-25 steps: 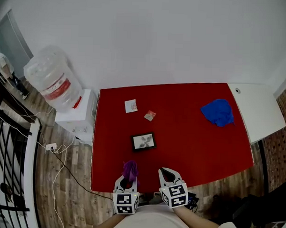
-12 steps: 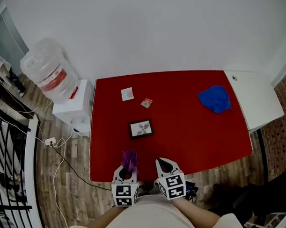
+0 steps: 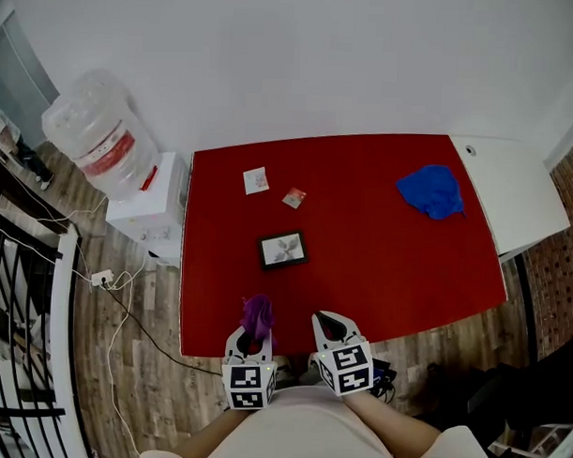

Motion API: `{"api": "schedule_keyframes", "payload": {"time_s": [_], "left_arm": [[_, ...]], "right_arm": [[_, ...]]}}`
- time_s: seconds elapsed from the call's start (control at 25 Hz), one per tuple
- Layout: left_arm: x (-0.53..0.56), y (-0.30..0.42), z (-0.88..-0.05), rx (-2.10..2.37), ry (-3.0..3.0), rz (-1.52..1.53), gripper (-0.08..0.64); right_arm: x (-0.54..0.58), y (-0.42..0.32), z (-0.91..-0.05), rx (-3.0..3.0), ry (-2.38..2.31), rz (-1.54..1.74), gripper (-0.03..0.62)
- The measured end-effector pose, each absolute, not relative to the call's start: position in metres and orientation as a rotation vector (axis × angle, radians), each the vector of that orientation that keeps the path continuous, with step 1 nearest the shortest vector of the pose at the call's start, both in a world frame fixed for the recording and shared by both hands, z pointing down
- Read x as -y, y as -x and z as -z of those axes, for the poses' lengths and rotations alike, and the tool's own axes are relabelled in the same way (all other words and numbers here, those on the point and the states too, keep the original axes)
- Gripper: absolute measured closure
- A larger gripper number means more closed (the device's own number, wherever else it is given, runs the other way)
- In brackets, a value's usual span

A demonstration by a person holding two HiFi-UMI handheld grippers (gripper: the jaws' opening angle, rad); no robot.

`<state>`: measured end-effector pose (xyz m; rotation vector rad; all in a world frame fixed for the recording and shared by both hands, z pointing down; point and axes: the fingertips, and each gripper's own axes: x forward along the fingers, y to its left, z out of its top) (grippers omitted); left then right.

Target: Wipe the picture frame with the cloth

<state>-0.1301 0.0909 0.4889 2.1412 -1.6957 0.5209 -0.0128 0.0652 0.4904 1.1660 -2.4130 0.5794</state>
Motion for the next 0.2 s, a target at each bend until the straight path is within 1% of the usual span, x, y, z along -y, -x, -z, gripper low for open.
{"api": "schedule_keyframes", "payload": {"time_s": [0.2], "left_arm": [[-0.0933,0.1281,-0.4909,1.693,-2.151,-0.528,0.499]], "right_arm": [[-0.0681,0.0129,-0.4918,2.412,-1.16,-0.573,0.59]]}}
